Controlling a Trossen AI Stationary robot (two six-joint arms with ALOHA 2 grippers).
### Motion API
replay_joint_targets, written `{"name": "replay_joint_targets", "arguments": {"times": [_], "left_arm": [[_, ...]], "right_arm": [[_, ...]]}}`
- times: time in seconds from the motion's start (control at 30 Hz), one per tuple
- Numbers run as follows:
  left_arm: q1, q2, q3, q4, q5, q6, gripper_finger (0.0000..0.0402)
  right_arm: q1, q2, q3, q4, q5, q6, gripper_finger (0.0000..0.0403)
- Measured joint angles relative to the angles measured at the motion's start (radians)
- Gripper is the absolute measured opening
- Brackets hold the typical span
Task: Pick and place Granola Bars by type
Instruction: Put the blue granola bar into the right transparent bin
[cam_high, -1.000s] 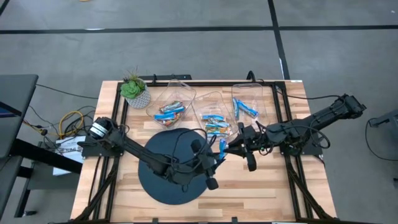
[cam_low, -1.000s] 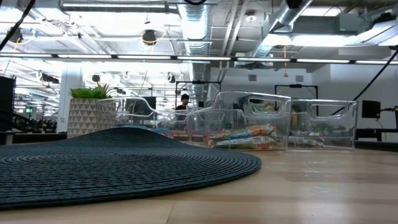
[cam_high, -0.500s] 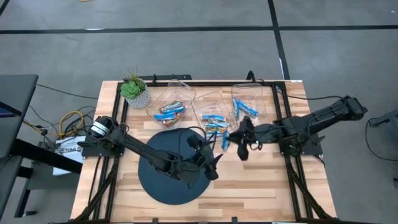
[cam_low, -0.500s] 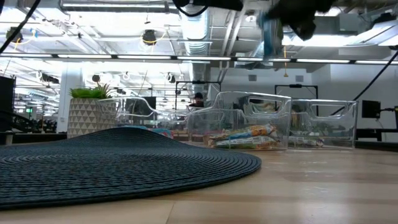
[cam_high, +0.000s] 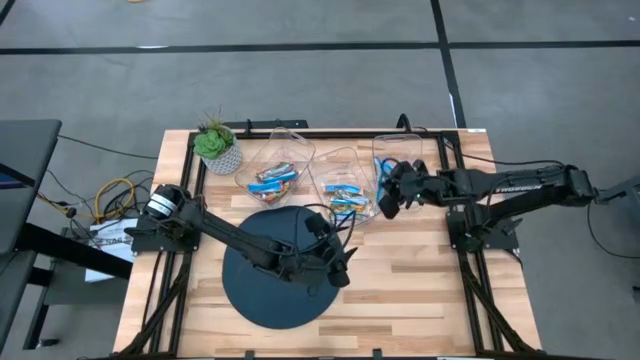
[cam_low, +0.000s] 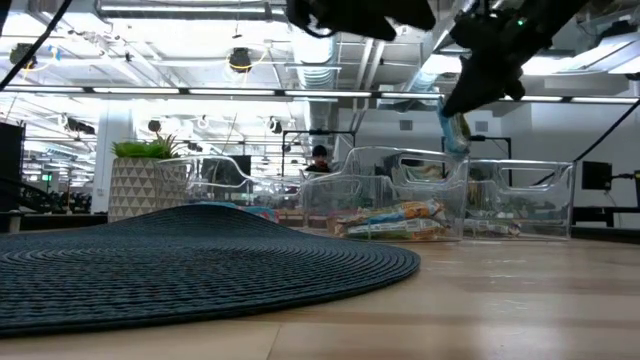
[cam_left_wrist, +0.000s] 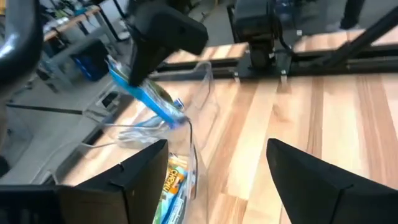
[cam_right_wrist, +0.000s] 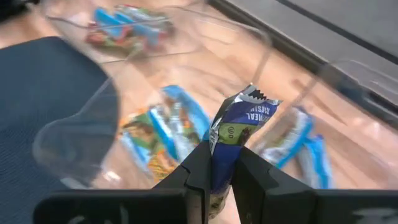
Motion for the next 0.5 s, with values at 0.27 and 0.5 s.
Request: {"name": "replay_joint_targets", "arguments": {"times": [0.27,0.5], "left_arm": [[0.044,0.000,0.000,-0.026,0.099,0.011,0.0254],[0.075,0.000,0.000,-0.027,0.159,0.041,0.0254]], "right_arm": [[-0.128,-0.081,0.000,-0.133,-0.004,-0.006,0.0040],[-0.258,-0.084,0.000,-0.229,-0.005,-0.006,0.0040]]}}
